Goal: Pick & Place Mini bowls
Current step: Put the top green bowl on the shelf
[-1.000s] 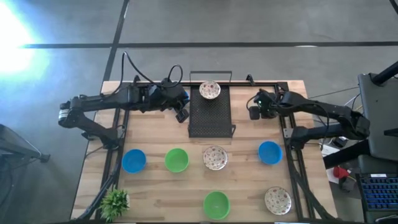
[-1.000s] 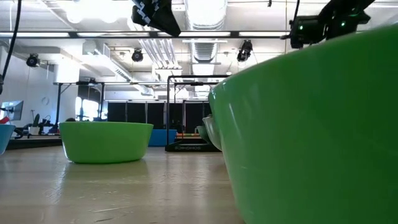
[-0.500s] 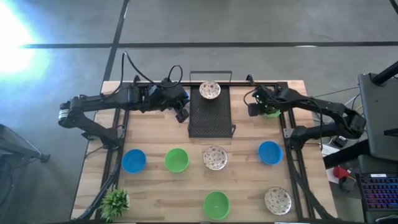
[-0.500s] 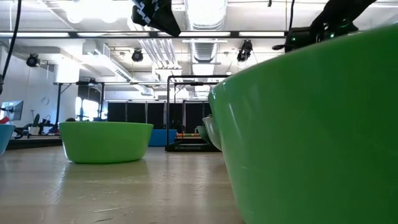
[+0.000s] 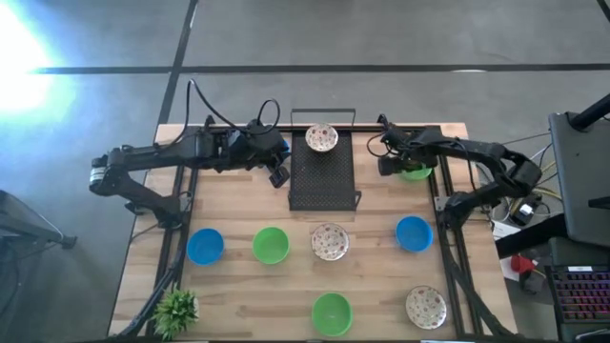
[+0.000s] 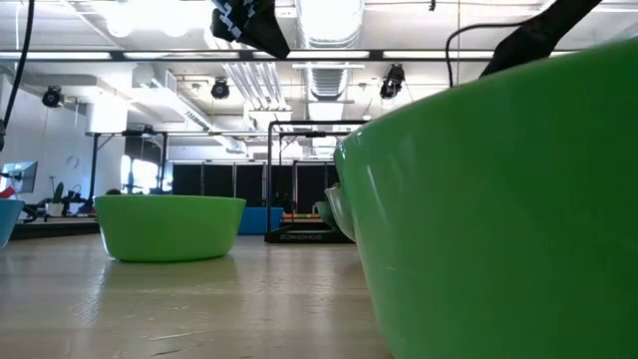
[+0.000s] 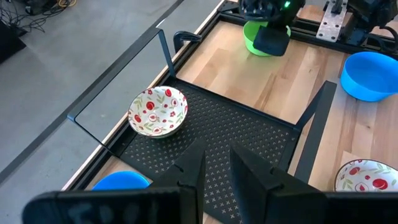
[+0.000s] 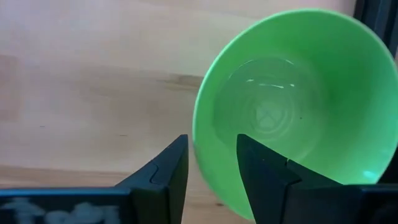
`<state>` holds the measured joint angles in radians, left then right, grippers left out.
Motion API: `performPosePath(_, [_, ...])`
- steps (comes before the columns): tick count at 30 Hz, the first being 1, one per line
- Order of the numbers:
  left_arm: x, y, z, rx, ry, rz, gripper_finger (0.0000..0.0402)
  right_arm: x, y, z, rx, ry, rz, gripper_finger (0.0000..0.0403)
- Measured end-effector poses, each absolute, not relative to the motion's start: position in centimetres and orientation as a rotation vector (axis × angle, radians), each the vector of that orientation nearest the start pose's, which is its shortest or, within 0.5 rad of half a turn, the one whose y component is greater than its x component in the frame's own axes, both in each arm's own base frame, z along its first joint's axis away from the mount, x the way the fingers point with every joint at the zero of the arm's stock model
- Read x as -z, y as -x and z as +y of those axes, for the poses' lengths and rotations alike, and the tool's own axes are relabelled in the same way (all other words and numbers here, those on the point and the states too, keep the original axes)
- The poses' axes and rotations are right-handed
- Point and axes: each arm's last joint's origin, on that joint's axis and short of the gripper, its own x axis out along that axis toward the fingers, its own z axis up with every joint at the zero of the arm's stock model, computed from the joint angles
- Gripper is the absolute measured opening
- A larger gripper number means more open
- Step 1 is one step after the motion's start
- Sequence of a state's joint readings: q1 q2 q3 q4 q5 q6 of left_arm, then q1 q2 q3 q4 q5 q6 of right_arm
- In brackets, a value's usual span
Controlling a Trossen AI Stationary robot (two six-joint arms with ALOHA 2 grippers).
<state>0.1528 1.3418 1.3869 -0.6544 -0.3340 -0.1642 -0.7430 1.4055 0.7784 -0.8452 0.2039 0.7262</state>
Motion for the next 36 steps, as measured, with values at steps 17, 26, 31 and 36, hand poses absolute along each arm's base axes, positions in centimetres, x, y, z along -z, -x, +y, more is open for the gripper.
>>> performPosePath(17, [-37.7,-27.6,5.2,-0.527,0.121,0.562,0.0067,-15.9,-16.3,-15.7,1.198,-0.865,1.266,0.0010])
performPosePath(26, [-37.7,-27.6,5.2,-0.527,0.118,0.563,0.0067,-19.9,-16.9,-14.8,1.130,-0.793,1.228,0.0008])
performPosePath(31, [-37.7,-27.6,5.2,-0.527,0.118,0.563,0.0067,-23.6,-19.3,-14.8,1.035,-0.694,1.139,0.0008])
performPosePath(36, [-37.7,-27.6,5.2,-0.527,0.119,0.563,0.0067,-25.7,-22.3,-15.0,0.899,-0.588,1.144,0.0008])
